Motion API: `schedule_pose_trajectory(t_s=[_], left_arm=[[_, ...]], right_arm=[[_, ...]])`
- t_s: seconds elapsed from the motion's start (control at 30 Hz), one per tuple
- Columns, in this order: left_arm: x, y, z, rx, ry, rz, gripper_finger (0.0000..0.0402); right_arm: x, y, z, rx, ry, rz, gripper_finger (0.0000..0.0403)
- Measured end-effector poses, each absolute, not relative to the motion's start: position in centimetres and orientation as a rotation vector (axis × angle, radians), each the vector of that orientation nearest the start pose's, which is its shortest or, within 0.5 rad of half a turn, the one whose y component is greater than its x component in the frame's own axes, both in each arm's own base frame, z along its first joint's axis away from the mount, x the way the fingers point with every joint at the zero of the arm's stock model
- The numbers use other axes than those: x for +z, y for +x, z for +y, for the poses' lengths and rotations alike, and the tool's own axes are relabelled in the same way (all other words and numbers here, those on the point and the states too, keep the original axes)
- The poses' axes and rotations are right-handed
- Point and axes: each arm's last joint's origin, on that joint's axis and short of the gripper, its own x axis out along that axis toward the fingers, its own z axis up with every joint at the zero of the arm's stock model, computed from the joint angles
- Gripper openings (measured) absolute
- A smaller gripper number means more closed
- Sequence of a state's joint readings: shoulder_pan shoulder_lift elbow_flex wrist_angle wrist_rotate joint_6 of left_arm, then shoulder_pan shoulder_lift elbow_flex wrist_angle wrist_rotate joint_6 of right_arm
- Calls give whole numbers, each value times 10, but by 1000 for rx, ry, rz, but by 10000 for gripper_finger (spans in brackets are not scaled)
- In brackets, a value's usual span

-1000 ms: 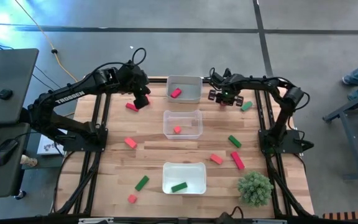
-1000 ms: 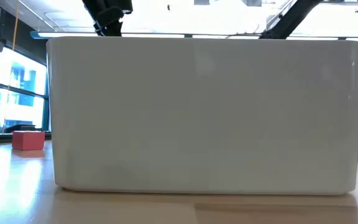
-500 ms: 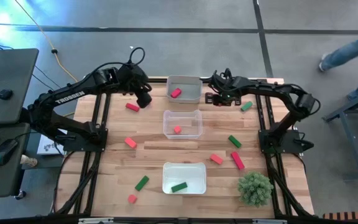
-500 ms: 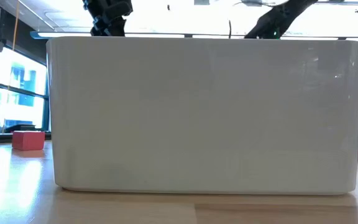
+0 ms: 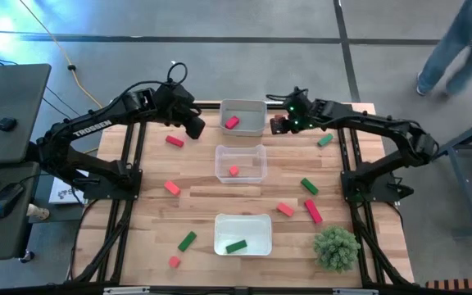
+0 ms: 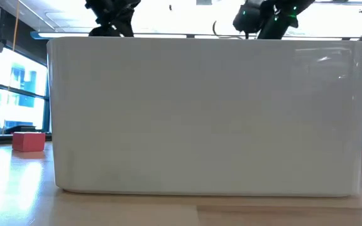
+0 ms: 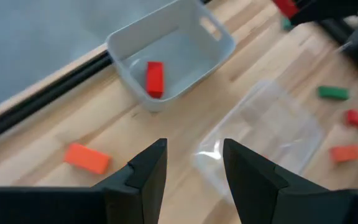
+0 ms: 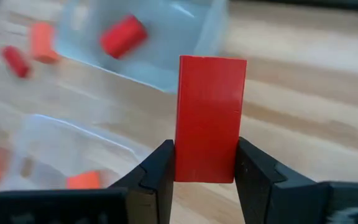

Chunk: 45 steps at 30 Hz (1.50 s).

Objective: Sort & place blocks by color
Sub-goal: Put the top right red block into the gray bin

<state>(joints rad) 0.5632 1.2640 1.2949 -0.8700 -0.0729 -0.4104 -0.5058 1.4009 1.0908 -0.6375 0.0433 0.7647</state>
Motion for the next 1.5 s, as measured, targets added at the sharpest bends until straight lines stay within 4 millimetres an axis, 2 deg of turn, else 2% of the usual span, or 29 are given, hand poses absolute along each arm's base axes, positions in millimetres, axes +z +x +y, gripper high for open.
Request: schedule_pose_trajectory(t_s=[0.57, 0.7, 0.9, 1.1, 1.17, 1.27, 1.5], left_arm=[[371, 224, 142, 727, -695, 369, 147], [376, 226, 144, 715, -689, 312, 147], [379, 227, 144, 706, -682, 281, 147], [378, 231, 138, 679, -659, 300, 147], [377, 232, 135, 669, -649, 327, 147], [373, 233, 129, 658, -643, 381, 147], [361, 230, 117, 693, -634, 531, 147]], right_arm=[[305, 263, -140, -555, 610, 454, 112], [327, 267, -141, -515, 486, 412, 112], [366, 268, -142, -551, 230, 348, 112], [389, 268, -145, -609, 20, 279, 112], [391, 272, -148, -608, -17, 242, 112], [382, 282, -156, -612, -24, 255, 112], [333, 311, -181, -606, 79, 397, 112]])
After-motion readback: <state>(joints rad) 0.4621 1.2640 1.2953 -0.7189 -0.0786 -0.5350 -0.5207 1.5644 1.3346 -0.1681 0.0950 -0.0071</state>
